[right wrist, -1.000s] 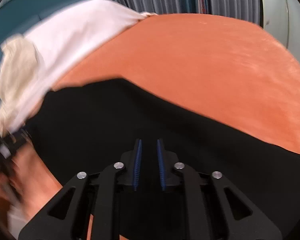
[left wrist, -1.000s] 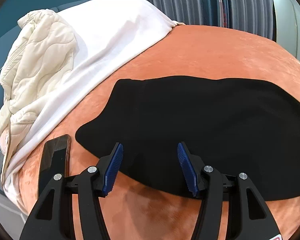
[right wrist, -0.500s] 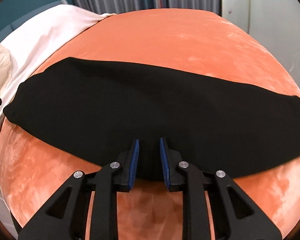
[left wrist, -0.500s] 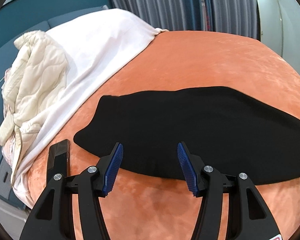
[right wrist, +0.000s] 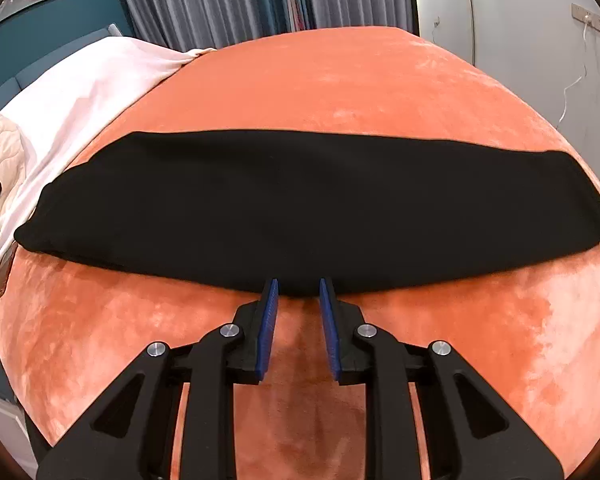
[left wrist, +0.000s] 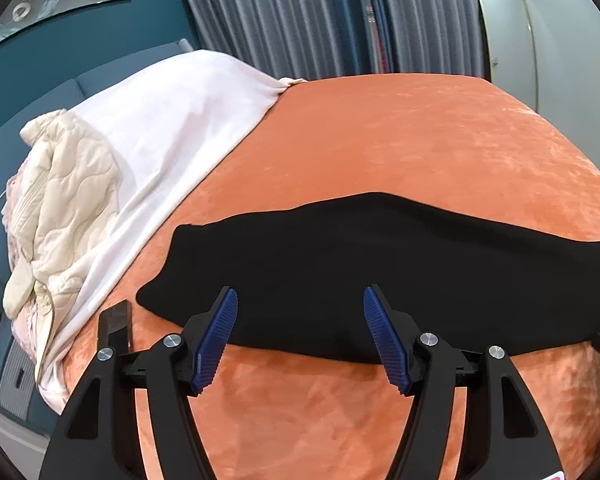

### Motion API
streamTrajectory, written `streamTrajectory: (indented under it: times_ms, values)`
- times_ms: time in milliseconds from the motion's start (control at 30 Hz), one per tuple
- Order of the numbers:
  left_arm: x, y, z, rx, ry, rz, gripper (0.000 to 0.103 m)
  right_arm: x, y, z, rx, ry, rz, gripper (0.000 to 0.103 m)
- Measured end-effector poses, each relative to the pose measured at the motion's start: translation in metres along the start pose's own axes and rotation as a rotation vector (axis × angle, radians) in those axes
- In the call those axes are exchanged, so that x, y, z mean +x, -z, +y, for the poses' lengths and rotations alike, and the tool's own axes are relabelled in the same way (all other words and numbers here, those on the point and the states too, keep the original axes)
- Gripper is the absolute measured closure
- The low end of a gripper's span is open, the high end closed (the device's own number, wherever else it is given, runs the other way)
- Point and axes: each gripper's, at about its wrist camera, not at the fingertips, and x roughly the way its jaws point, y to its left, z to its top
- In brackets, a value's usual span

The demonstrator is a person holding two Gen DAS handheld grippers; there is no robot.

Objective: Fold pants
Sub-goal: 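Grasp the folded pants edge with the right gripper and adjust it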

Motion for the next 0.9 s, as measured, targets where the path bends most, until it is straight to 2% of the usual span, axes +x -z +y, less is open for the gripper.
streamTrajectory:
  times_ms: [167, 233, 300, 400, 467, 567, 633, 700, 900]
  values:
    - [-0.004, -0.001, -0.015, 0.014, 0.010, 0.005, 0.039, 0.003, 0.010, -0.020, 0.058, -0.009, 0.017, 0.082]
    - [-0.004, 0.001, -0.018, 0.014, 0.012, 0.009, 0.028, -0.006, 0.012, -0.029, 0.079, 0.000, 0.000, 0.082]
    - [-0.003, 0.003, -0.020, 0.012, 0.017, 0.013, 0.027, -0.016, 0.015, -0.043, 0.114, 0.012, -0.020, 0.082]
    - [0.005, 0.012, -0.024, 0.005, 0.031, 0.042, 0.026, -0.040, 0.020, -0.084, 0.182, 0.074, -0.068, 0.081]
    - [0.012, 0.021, -0.029, 0.002, 0.038, 0.075, 0.026, -0.051, 0.018, -0.112, 0.222, 0.115, -0.087, 0.073]
    - [0.022, 0.032, -0.038, 0.013, 0.041, 0.114, 0.026, -0.068, 0.003, -0.164, 0.274, 0.192, -0.127, 0.065]
    - [0.027, 0.037, -0.046, 0.028, 0.032, 0.130, 0.026, -0.070, -0.013, -0.193, 0.277, 0.245, -0.144, 0.054]
    - [0.029, 0.042, -0.055, 0.040, 0.033, 0.142, 0.026, -0.062, -0.032, -0.218, 0.266, 0.294, -0.129, 0.054]
    - [0.034, 0.047, -0.077, 0.077, 0.021, 0.160, 0.026, -0.017, -0.071, -0.242, 0.200, 0.282, -0.062, 0.054]
